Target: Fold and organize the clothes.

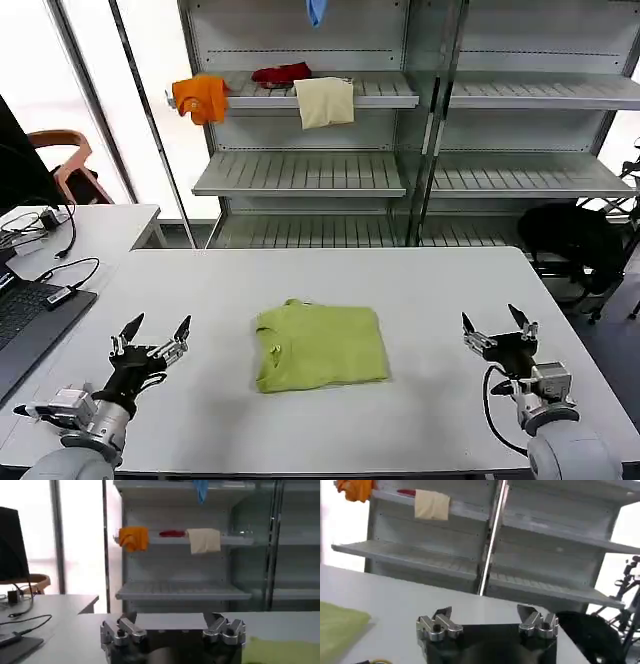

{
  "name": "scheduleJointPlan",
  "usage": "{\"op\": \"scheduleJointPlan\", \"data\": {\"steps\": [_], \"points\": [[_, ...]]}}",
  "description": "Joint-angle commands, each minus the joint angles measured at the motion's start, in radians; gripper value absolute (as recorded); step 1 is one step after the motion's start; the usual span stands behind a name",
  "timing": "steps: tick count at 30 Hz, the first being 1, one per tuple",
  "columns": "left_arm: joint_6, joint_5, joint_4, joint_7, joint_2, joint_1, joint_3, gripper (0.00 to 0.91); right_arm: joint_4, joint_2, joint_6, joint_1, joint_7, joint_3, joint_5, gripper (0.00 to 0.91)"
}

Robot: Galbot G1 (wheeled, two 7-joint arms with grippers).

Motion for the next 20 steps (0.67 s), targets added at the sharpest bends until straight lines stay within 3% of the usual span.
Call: {"op": "scheduleJointPlan", "data": {"steps": [1, 11, 20], "points": [[-0.023, -0.031, 0.048, -0.001, 0.006, -0.015, -0.028, 0.907, -0.06, -0.062, 0.075, 0.007, -0.045, 0.051, 0.032, 0.907], [-0.093, -0.082, 0.1, 0.006, 0.008, -0.01, -0.023, 0.907, -0.068, -0.07, 0.151, 0.02, -0.093, 0.038, 0.086, 0.907], [-0.118, -0.145, 0.102, 0.014, 0.009, -0.011, -0.017, 0.907, -0.064, -0.06, 0.172, 0.011, -0.091, 0.031, 0.116, 0.907]]}}
